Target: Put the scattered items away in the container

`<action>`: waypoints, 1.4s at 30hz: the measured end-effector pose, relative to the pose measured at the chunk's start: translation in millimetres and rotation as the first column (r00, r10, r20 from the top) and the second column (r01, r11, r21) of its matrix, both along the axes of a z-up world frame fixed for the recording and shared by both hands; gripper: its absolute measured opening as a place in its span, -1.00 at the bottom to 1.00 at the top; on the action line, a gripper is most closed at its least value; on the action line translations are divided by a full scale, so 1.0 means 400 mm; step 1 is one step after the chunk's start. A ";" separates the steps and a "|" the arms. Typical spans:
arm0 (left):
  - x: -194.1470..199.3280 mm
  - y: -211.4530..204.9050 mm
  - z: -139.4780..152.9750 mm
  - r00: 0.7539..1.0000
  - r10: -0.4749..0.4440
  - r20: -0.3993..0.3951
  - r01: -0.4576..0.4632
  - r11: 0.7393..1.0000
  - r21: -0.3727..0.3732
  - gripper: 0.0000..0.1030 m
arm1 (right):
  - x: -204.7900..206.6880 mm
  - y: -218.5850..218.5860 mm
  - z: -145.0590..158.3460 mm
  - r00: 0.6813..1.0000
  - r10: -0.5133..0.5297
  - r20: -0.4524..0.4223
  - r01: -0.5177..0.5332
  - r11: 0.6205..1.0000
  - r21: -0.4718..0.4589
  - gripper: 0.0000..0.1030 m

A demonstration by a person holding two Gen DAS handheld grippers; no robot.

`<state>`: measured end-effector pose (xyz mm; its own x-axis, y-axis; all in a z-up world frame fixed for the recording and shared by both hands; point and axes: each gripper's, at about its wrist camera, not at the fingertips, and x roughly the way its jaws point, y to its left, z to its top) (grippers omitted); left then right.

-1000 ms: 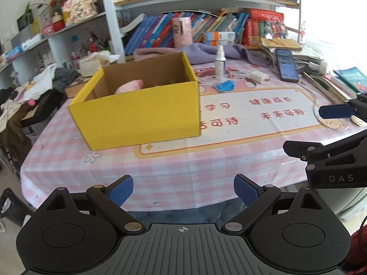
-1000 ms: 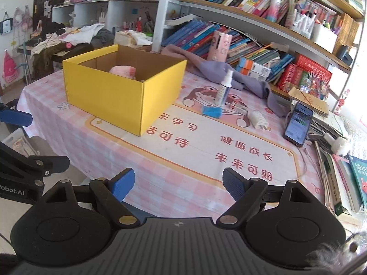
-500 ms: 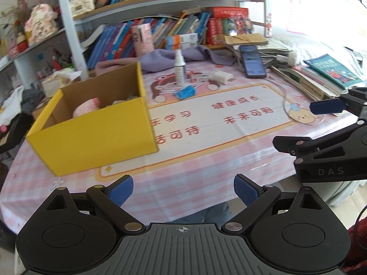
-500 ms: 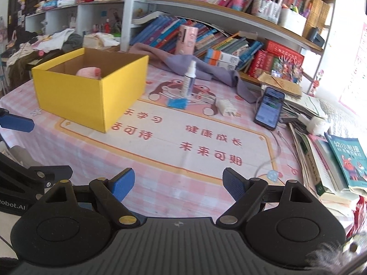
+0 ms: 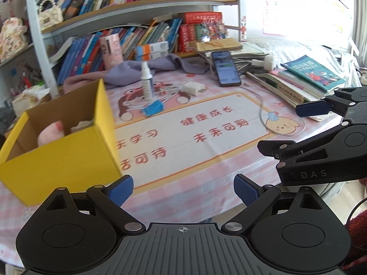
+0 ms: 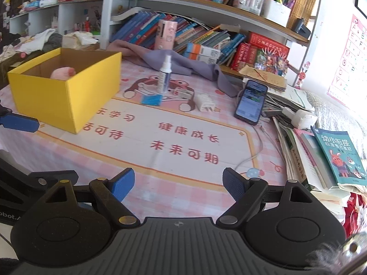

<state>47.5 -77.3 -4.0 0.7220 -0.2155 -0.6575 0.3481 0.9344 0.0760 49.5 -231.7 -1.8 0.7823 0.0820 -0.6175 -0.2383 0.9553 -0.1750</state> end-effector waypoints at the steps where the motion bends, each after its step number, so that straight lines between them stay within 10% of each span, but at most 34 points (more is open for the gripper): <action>1: 0.008 -0.007 -0.001 1.000 -0.009 0.002 0.009 1.000 -0.003 0.87 | 0.006 -0.006 0.000 1.000 -0.005 0.000 0.005 1.000 -0.002 0.62; 19: 0.194 -0.108 -0.010 0.997 -0.062 0.044 0.063 0.998 -0.028 0.87 | 0.192 -0.110 0.005 0.997 -0.069 0.026 0.068 0.997 0.022 0.61; 42: 0.470 -0.152 -0.018 0.971 0.240 0.015 -0.240 0.971 0.004 0.84 | 0.572 -0.196 -0.028 0.992 0.113 -0.060 -0.103 0.983 0.150 0.57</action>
